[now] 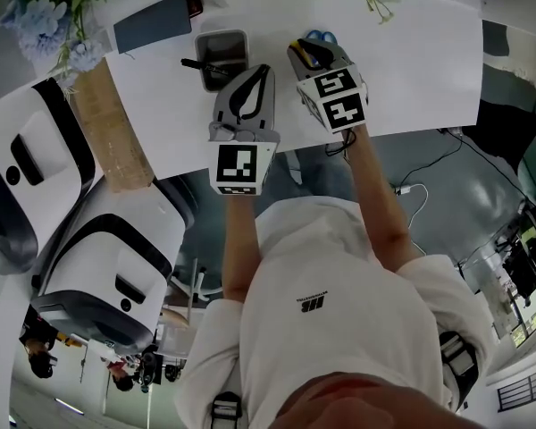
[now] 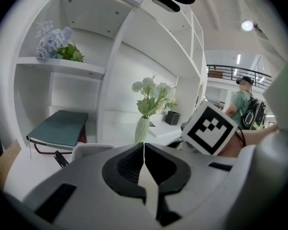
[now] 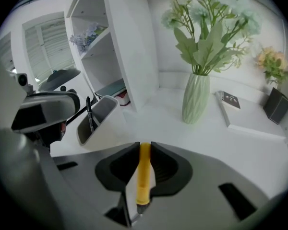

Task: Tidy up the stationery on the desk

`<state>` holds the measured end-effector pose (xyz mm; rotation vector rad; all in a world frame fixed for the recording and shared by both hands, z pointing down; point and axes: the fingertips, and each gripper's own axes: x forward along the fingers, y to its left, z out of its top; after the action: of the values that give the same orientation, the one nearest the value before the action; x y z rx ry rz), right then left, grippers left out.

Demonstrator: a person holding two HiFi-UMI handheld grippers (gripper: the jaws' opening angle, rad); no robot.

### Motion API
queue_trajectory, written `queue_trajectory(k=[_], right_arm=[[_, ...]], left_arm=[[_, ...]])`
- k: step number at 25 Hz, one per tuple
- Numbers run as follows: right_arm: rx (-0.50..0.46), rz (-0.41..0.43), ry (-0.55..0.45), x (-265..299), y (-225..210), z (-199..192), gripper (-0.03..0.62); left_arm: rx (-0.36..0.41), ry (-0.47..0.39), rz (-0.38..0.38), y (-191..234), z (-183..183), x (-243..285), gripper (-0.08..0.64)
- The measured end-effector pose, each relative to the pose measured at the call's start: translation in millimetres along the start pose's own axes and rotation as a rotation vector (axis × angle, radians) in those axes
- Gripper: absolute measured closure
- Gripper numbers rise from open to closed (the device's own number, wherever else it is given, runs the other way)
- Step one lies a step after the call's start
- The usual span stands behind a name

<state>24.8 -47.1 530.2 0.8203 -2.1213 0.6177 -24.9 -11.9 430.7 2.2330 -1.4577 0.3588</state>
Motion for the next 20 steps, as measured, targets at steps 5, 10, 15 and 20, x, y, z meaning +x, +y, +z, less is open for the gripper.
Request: queue_trajectory(k=[5,10,15,20], right_arm=[[-0.002,-0.013,-0.071,-25.4,3.2,18.5,0.537],[-0.003,-0.018,-0.137,-46.5,10.6,38.7,0.538],[-0.008,0.0,-0.198,-67.4,22.7,61.7,0.54],[-0.015,0.054,-0.25,-86.0,44.6,84.7,0.54]], left_arm=[[-0.002,-0.018,0.009,4.0,6.6,-10.4,0.56],[-0.004,-0.038,0.021,10.6,13.2,-22.4,0.56],[-0.012,-0.061,0.049,21.8,18.4,-36.9,0.56],[-0.016,-0.086,0.086,35.5,25.9,-54.1,0.56]])
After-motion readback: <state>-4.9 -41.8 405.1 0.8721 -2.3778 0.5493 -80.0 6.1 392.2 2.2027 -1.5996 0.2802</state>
